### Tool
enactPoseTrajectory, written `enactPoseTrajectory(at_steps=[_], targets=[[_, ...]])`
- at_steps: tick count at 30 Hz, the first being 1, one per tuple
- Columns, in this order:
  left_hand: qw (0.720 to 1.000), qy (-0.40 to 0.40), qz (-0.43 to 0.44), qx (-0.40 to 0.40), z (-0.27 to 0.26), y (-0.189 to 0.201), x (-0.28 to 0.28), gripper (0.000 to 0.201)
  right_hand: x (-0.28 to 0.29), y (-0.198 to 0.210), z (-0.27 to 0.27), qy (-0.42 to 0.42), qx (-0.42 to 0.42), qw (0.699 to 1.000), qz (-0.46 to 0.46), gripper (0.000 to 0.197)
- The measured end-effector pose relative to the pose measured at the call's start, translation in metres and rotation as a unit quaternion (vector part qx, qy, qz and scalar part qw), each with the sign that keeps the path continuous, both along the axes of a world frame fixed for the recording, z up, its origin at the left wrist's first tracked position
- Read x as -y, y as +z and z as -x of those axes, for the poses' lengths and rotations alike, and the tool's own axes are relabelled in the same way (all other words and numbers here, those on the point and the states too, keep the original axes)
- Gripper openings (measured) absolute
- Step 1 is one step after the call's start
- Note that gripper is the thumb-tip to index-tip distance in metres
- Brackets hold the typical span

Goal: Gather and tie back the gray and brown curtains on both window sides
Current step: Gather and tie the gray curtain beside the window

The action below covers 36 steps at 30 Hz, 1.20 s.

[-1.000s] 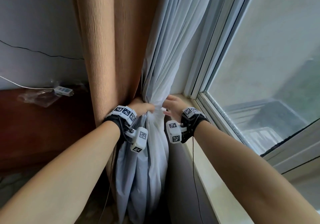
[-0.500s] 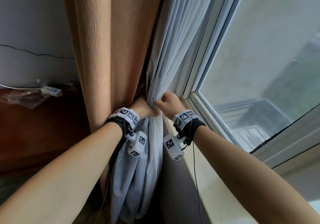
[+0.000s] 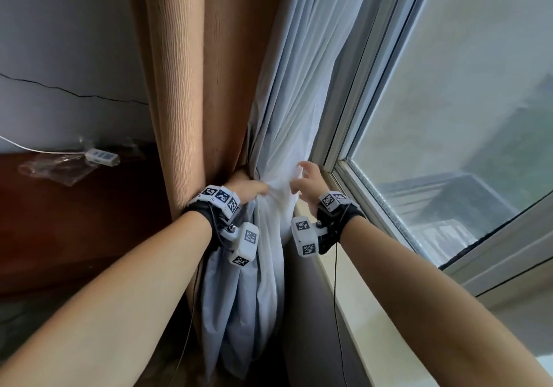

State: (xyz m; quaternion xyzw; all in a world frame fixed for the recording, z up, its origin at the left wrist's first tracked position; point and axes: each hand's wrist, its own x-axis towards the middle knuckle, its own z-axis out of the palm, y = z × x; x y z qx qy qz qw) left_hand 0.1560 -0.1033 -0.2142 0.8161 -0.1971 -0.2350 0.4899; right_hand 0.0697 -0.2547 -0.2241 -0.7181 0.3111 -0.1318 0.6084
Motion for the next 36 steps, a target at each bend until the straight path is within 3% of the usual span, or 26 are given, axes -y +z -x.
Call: enactPoseTrajectory(at_steps=[2, 3, 6, 9, 11, 14, 17, 19, 23, 25, 27, 30, 33, 36], targets=[[1.000, -0.014, -0.014, -0.010, -0.002, 0.002, -0.005, 0.020, 0.001, -0.002, -0.002, 0.060, 0.011, 0.995, -0.073, 0.090], [1.000, -0.020, -0.018, -0.016, -0.003, 0.002, -0.006, 0.020, 0.000, -0.002, -0.004, 0.090, 0.021, 0.990, -0.105, 0.089], [0.999, -0.019, -0.032, -0.023, -0.005, 0.004, -0.011, 0.023, -0.009, 0.005, -0.005, 0.129, 0.043, 0.978, -0.158, 0.056], [0.999, -0.007, -0.024, -0.026, -0.009, 0.002, -0.012, 0.024, -0.010, 0.004, -0.005, 0.088, 0.052, 0.985, -0.138, 0.034], [1.000, 0.003, 0.006, -0.020, -0.006, 0.000, -0.010, 0.034, -0.006, 0.000, -0.005, 0.036, 0.049, 0.995, -0.081, 0.020], [0.999, 0.039, 0.036, 0.008, -0.001, -0.003, -0.001, 0.047, -0.004, 0.001, -0.004, 0.020, 0.012, 0.991, 0.128, 0.011], [0.996, 0.065, 0.042, 0.040, 0.003, -0.008, 0.011, 0.053, -0.012, 0.008, 0.003, 0.073, 0.018, 0.961, 0.266, 0.018], [0.995, 0.070, 0.036, 0.055, 0.008, -0.009, 0.019, 0.055, -0.025, 0.017, 0.009, 0.131, 0.056, 0.947, 0.287, 0.017], [0.994, 0.024, -0.030, 0.100, 0.017, -0.003, 0.028, 0.037, -0.031, 0.030, 0.012, 0.164, 0.034, 0.975, 0.144, 0.023], [0.993, -0.049, -0.026, 0.100, 0.017, -0.005, 0.026, 0.039, -0.025, 0.027, 0.013, 0.181, 0.018, 0.980, 0.074, 0.041], [0.989, -0.114, -0.021, 0.093, 0.020, -0.007, 0.025, 0.049, -0.025, 0.025, 0.013, 0.157, 0.065, 0.985, 0.038, 0.061], [0.984, -0.153, -0.042, 0.081, 0.028, -0.011, 0.025, 0.045, -0.026, 0.018, 0.012, 0.106, 0.087, 0.990, 0.020, 0.075], [0.982, -0.179, -0.013, 0.066, 0.024, -0.022, 0.020, 0.071, -0.026, 0.013, 0.013, 0.086, 0.056, 0.995, 0.008, 0.062], [0.973, -0.218, -0.012, 0.067, 0.024, -0.021, 0.004, 0.086, -0.027, 0.016, 0.020, 0.019, 0.032, 0.999, -0.008, 0.029]])
